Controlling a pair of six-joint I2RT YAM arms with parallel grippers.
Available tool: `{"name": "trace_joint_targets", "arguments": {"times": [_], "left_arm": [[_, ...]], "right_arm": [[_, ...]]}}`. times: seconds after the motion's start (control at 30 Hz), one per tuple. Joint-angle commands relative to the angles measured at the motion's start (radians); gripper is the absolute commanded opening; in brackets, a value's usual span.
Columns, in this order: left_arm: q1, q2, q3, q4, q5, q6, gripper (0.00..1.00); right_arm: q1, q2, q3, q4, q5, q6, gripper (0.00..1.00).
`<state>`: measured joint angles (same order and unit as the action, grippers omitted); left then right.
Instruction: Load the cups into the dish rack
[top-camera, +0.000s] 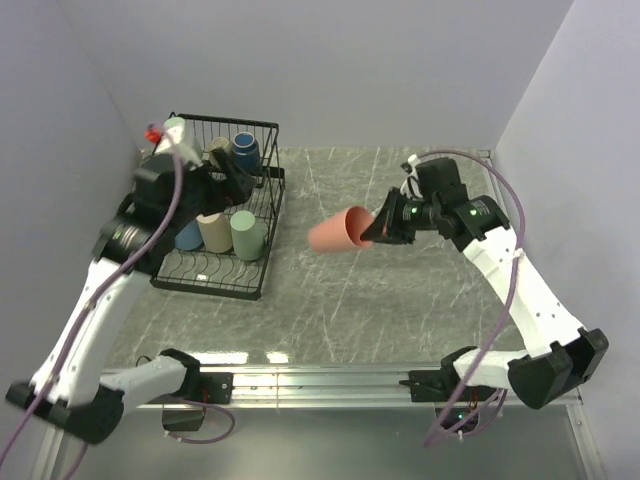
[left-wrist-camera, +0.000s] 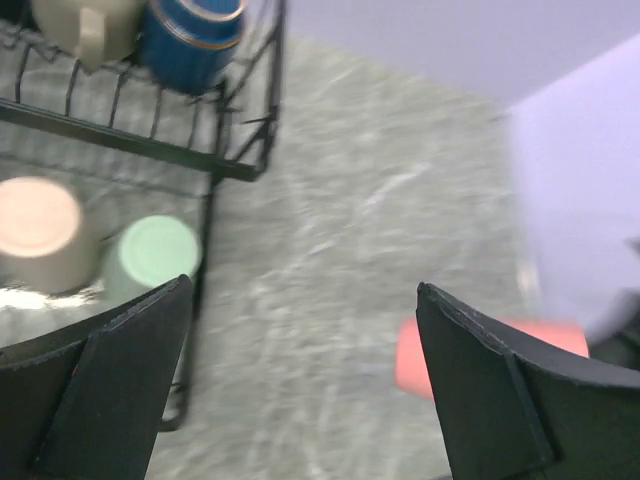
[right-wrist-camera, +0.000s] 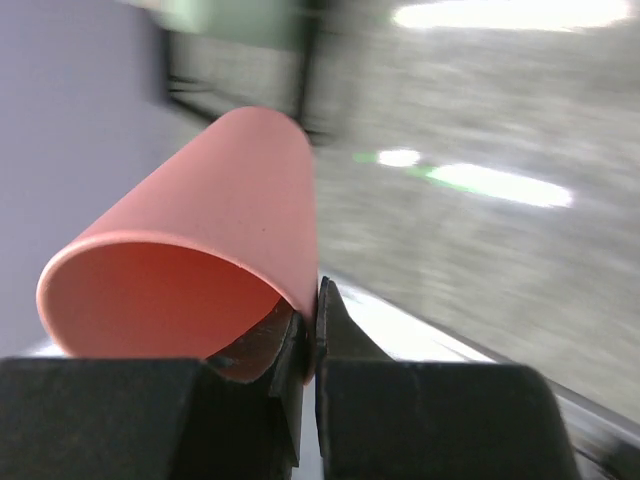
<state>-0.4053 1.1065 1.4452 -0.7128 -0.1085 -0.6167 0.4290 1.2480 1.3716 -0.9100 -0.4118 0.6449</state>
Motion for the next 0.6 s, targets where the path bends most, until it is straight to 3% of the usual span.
{"name": "trace_joint_targets", "arguments": {"times": [0.0,0.03,0.07,0.13,0.27,0.43,0.57], "left_arm": [[0.088,-0.140,-0.116,0.305,0.316,-0.109,0.99],[0.109,-0.152,-0.155,0.359,0.387,-0.144,0.99],[0.135,-0.160,-0.190,0.418,0.521,-0.211,0.99],[0.141,-0.154,-0.275,0.551,0.598,-0.289,1.00],[0.143,-0.142,-0.374,0.732,0.711,-0.379,0.99],[0.143,-0.108,-0.394,0.797,0.763,-0.423,0.99],[0.145,-0.094,-0.465,0.998,0.832,-0.534,0.99]], "right_arm": [[-0.061,0.010,-0.028,0.365,-0.460,0.218,0.00],[-0.064,0.007,-0.078,0.479,-0.526,0.296,0.00],[-0.064,0.010,-0.098,0.711,-0.565,0.380,0.00],[-0.056,0.045,-0.106,0.907,-0.642,0.556,0.00],[-0.039,0.096,-0.062,1.050,-0.663,0.654,0.00],[-0.033,0.131,-0.085,1.296,-0.668,0.855,0.00],[-0.029,0.137,-0.098,1.329,-0.668,0.875,0.00]]}}
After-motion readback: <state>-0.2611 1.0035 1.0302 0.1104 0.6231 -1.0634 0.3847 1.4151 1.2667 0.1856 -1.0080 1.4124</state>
